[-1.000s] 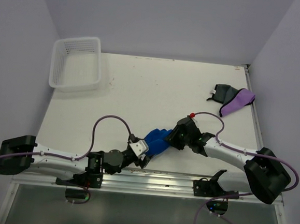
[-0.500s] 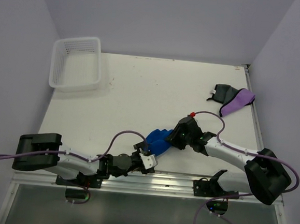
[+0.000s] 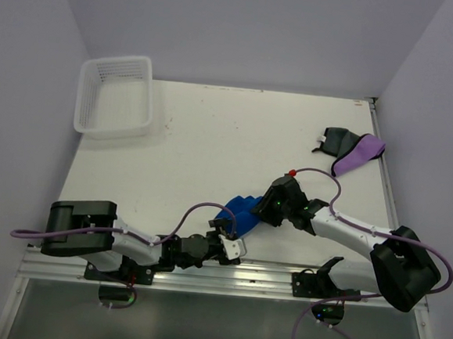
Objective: Roll the towels
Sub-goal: Roll the towel
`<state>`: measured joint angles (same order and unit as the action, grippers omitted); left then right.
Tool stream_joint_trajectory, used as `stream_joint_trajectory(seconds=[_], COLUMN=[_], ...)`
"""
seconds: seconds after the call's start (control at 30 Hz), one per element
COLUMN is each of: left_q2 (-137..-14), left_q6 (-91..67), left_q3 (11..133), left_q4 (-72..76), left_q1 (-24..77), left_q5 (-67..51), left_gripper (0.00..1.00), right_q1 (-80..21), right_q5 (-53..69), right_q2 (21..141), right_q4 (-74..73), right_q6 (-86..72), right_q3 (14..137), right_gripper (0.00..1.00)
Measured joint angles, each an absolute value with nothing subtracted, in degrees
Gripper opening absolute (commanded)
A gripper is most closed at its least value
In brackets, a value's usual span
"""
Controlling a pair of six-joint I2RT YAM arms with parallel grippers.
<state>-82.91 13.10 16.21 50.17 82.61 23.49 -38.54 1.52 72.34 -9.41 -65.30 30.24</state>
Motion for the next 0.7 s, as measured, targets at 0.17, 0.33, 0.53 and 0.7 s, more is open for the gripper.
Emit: stream_joint_trajectory(seconds=[0.17,0.33,0.53,0.7], left_q2=[-85.3,-87.8,-91.5,-92.2], left_q6=[12.4,9.0,5.4,0.9], left_q3=[17.8,19.6,21.7,23.5], left_q4=[50.0,49.2,48.3,46.5], left_q1=[82.6,82.9,84.7,85.2], left_q5=[24.7,27.4,32.9,36.8], left_gripper=[0.82,0.80,0.73,0.62], right_q1=[-38.5,-38.2,-37.8,-37.2], right_q5=[1.6,2.1,2.6,2.9], right_q2=[72.4,72.4,72.4,72.4], right_q4=[-9.4,-9.5,-9.5,-9.9], right_q6=[-65.2,-65.0,-64.9,-64.8], right_q3=[30.2,30.2,30.2,30.3], right_gripper=[0.39,0.39,0.39,0.40])
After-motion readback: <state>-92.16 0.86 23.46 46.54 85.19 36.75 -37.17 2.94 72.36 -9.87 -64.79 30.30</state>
